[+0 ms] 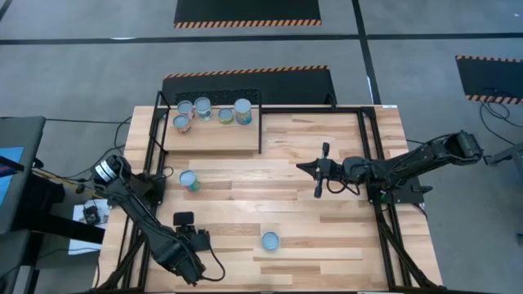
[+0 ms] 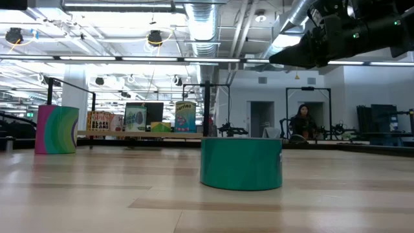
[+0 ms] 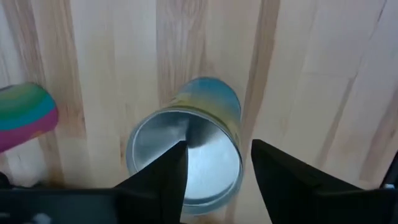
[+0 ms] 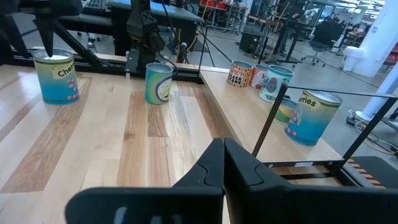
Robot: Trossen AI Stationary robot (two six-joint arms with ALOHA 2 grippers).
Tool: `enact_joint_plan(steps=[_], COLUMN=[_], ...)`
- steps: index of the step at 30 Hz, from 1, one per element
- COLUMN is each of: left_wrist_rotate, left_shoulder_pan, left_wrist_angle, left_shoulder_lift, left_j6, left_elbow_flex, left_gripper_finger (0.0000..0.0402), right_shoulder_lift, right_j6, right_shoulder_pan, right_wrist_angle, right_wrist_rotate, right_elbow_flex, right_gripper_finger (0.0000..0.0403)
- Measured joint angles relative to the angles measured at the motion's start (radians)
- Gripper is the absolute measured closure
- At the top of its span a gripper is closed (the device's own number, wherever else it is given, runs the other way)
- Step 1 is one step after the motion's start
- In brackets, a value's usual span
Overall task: Pick and place cans onto a shelf
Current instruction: Put the canned cherries on the shelf
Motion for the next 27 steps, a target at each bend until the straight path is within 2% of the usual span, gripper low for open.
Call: enact_joint_plan(steps=[6, 9, 17, 22, 27], left_wrist_rotate=[-0.016, -0.025, -0.052, -0.092, -0.13], left_shoulder_pan=[0.001, 0.0, 0.0, 0.009, 0.059], left_wrist_angle=[0.012, 0.013, 0.016, 0.028, 0.034], left_shoulder_lift=[-0.001, -0.004, -0.004, -0.009, -0.067], left_j6=[-0.007, -0.007, 0.031, 0.075, 0.112], left_elbow_flex=[-0.027, -0.037, -0.037, -0.026, -0.02], left_gripper_finger=[0.0253, 0.0275, 0.0391, 0.0401, 0.0401], right_shoulder_lift=[0.0, 0.0, 0.0, 0.0, 0.0], right_j6=[0.0, -0.001, -0.001, 0.003, 0.014], right_shoulder_pan=[0.0, 0.0, 0.0, 0.0, 0.0], right_wrist_angle=[0.0, 0.0, 0.0, 0.0, 0.0], right_wrist_rotate=[0.0, 0.0, 0.0, 0.0, 0.0], right_elbow_flex=[0.0, 0.0, 0.0, 0.0, 0.0], right_gripper_finger=[0.0388, 0.0389, 0.0387, 0.0389, 0.0387])
